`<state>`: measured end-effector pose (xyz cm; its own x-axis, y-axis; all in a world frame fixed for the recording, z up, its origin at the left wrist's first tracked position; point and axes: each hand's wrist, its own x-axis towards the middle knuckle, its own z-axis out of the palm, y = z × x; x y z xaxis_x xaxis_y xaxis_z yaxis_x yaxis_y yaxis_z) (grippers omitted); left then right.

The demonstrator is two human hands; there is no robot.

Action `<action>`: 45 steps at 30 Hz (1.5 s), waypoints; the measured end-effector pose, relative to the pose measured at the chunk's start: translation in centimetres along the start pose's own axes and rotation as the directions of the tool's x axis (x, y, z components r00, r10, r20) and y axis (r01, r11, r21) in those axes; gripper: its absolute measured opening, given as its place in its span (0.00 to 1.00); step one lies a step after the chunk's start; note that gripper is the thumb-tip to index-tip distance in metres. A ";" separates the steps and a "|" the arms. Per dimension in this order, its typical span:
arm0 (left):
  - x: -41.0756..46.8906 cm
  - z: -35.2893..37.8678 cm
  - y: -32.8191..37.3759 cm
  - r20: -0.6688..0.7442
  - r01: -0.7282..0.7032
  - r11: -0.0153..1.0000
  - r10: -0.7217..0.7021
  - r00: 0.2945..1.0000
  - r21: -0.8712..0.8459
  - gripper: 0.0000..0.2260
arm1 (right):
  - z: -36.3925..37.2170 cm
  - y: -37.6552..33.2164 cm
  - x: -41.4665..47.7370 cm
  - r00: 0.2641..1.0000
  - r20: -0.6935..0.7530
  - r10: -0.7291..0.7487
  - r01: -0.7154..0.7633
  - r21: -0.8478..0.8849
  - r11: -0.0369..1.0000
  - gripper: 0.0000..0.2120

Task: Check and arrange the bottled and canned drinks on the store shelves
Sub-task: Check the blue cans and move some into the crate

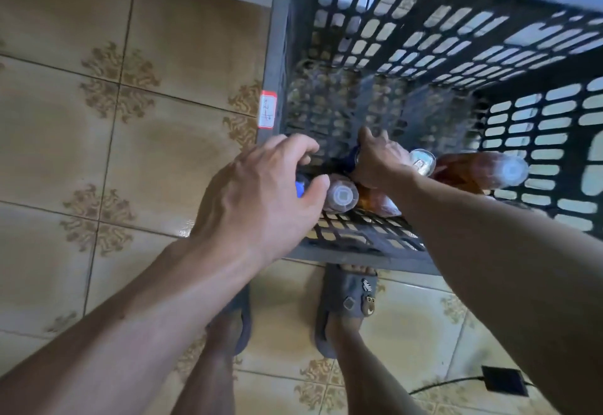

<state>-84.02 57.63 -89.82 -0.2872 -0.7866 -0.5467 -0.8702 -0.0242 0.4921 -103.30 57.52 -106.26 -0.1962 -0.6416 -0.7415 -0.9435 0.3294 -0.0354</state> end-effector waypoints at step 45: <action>-19.3 -51.6 19.0 -0.138 -0.148 0.988 0.140 0.981 -0.051 0.22 | -55.7 -19.9 -42.0 0.873 -0.468 0.139 0.268 0.697 0.665 0.36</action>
<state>-74.34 40.52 -35.02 -0.3482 -0.8597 -0.3737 -0.7966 0.0612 0.6014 -91.14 39.33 -37.05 -0.4276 -0.8383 -0.3384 -0.4936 0.5301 -0.6895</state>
